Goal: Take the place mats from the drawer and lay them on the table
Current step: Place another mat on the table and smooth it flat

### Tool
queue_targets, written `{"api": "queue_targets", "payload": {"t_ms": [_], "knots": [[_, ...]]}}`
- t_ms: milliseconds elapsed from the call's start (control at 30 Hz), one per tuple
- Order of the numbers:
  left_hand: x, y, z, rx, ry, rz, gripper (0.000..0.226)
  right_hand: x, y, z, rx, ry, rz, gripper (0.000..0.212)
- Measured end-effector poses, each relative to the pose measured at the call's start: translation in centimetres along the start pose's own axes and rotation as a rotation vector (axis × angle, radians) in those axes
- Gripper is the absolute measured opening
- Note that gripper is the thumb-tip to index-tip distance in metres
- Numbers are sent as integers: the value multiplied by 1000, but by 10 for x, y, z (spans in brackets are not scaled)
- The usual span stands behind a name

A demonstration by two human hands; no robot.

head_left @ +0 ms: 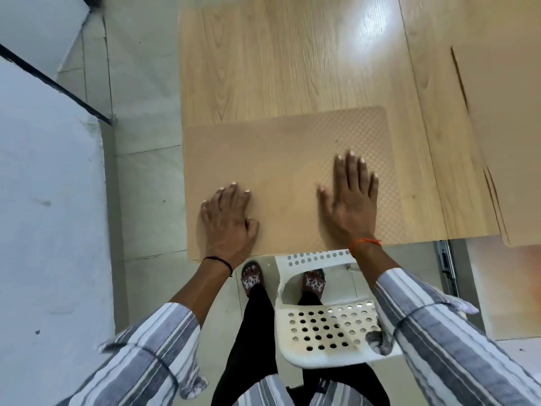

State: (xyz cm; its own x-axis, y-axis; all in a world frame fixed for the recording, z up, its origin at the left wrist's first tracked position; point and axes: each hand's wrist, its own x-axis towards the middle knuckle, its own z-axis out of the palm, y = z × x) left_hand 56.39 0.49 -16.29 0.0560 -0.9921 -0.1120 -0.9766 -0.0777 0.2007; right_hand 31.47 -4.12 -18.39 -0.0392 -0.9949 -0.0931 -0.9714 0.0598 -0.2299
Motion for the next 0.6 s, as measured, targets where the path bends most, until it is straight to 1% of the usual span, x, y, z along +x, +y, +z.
{"api": "queue_targets", "payload": {"t_ms": [67,100,167,200,267,333,367,433,500,600], "knots": [[10,15,-8,-79,95,8,39,1,0,0,-5,7,-1,70],[19,27,-10,-146,152,38,33,1,1,0,-7,9,-4,71],[47,59,-10,-266,197,166,31,0,0,1,0,14,-9,71],[67,80,-8,-304,176,245,34,1,1,2,7,17,-6,72],[109,122,-2,-316,69,365,43,1,1,3,5,31,2,70],[142,155,7,-243,-86,415,50,0,-1,4,1,58,6,68],[154,165,13,-184,-135,427,52,1,-1,4,8,73,11,67],[165,168,25,-58,-143,457,56,1,-1,3,30,102,28,66],[167,158,30,5,-113,465,58,1,-1,3,23,110,26,67],[161,127,30,8,-81,337,63,2,0,2,2,97,25,69]]}}
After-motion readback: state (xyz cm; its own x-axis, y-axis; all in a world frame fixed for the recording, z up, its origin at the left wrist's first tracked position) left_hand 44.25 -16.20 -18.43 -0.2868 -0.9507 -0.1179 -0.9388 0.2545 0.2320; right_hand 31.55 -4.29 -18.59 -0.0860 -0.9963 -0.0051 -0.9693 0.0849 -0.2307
